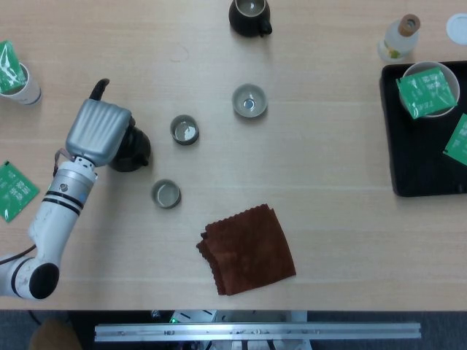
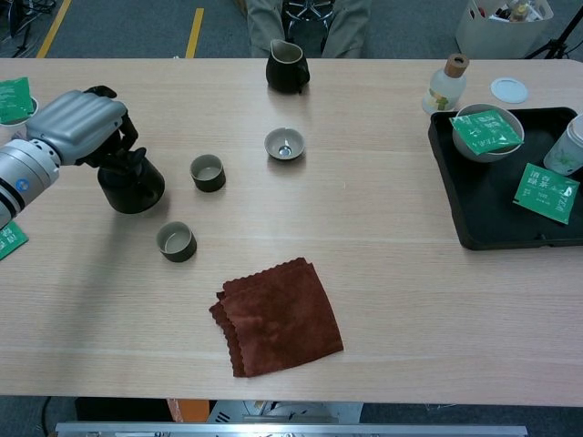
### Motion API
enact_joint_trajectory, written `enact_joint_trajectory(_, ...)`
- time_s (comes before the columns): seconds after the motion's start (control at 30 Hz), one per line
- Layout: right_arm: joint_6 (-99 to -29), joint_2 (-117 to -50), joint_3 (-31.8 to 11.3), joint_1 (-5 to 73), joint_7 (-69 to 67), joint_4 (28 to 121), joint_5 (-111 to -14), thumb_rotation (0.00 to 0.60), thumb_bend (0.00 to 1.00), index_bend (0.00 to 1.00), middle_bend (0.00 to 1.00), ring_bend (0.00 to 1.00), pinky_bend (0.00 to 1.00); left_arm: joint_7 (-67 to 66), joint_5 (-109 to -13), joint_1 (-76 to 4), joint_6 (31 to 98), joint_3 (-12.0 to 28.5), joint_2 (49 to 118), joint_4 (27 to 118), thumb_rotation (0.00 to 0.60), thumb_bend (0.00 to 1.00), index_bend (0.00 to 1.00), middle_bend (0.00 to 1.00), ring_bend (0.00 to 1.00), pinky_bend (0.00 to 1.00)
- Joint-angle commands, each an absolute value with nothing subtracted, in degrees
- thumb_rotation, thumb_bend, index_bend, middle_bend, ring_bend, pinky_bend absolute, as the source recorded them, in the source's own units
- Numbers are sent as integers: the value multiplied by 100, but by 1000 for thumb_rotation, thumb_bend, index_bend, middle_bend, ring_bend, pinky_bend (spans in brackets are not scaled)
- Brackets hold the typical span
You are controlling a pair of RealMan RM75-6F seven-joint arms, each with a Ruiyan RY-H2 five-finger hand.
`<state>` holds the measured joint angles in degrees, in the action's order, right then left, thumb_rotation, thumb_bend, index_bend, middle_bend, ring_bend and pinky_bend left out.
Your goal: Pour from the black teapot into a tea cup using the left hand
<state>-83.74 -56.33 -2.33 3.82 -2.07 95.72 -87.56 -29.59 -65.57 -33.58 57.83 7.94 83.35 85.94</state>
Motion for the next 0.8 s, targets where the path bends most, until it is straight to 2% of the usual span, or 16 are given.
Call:
enact_joint_trajectory(0.03, -8376, -5632, -233, 382, -213, 9567, -8756, 600, 74, 320, 379, 210, 235, -2952, -6415, -3377, 5784, 820, 8388, 8459, 404, 467, 835, 1000, 817, 102)
enact_joint_trajectory(0.53, -8405, -5627, -225, 365, -232, 9563, -8760, 600, 74, 320, 379, 210, 234, -2683, -5845, -3427, 5620, 885, 8539, 7979, 395, 467, 799, 977, 759, 102)
enact_joint_trajectory(0.8, -8426, -5604, -222, 345, -212, 9585, -8749, 600, 74, 320, 379, 209, 234, -2642, -5706, -3455, 5577, 850, 8666, 7719, 371, 467, 783, 965, 747, 102)
